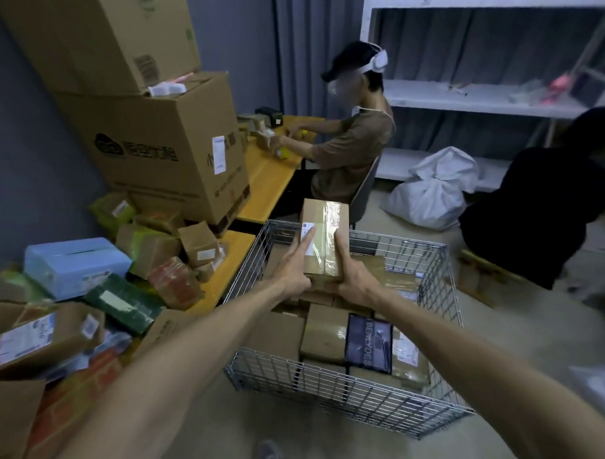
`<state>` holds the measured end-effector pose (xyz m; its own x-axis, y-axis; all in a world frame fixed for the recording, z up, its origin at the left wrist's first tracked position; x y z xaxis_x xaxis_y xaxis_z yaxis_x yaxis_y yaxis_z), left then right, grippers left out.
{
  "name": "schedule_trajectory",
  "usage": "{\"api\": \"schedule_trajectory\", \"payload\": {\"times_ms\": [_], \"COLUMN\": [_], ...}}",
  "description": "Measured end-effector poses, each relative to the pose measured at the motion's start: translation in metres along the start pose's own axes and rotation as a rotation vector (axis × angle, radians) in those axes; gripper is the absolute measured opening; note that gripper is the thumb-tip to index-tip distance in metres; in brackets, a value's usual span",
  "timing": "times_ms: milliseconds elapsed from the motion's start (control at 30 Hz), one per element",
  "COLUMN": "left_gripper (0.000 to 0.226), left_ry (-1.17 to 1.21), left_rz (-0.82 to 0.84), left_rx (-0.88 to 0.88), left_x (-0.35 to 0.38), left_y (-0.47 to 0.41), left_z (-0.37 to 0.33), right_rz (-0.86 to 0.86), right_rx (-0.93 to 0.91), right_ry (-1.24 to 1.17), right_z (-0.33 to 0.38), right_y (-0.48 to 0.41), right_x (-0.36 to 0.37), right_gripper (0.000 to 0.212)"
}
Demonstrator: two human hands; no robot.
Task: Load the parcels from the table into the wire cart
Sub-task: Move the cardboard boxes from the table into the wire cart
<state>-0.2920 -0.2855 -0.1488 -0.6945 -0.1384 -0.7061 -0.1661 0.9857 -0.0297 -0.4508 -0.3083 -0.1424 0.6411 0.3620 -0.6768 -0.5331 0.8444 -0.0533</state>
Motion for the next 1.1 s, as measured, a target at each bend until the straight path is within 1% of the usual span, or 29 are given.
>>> {"api": "schedule_trajectory", "payload": {"times_ms": [133,267,467,667,800,933,1000,1100], "left_gripper": [0.123,0.125,0.126,0.134,0.129,0.132,0.131,0.123], "left_ry": [-0.006,0.018,0.036,0.006,0.031,0.039,0.042,0.064], "left_rz": [0.03,0.061,0.128,0.165,0.208,0.225,0.219,0.248], "left_rx": [-0.007,-0.026,-0.104,-0.167,-0.18,-0.163,-0.162,-0.167], "left_x": [0.012,0.011,0.004,0.015,0.026,0.051,0.066,0.089], "left_y": [-0.035,-0.077,-0.128,-0.16,-0.177,-0.195,-0.204,-0.211], "left_z": [0.017,0.047,0.1,0.141,0.137,0.119,0.105,0.073], "right_rz": [0.027,0.059,0.128,0.122,0.092,0.099,0.106,0.102], "right_rx": [0.074,0.121,0.193,0.234,0.229,0.253,0.256,0.295], "right_ry": [-0.013,-0.021,-0.047,-0.039,-0.066,-0.057,-0.045,-0.044], "right_z": [-0.021,-0.035,-0.049,-0.07,-0.085,-0.103,-0.124,-0.165], "right_y": [-0.033,-0.079,-0.148,-0.185,-0.196,-0.197,-0.197,-0.195], "right_x": [0.006,0.025,0.061,0.09,0.084,0.058,0.047,0.031], "right_gripper": [0.12,0.121,0.124,0.119,0.12,0.117,0.122,0.135]}}
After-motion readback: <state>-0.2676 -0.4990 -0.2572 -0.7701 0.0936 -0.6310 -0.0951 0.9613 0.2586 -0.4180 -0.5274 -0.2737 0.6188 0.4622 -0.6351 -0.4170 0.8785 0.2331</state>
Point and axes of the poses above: each hand's wrist, its own y-axis away from the middle knuckle, its own x-axis out of the palm, z = x × y, the point moved 3 cm from there along -y, towards the middle knuckle, and after that the axes turned 8 degrees about -z, right-handed, at the moved point
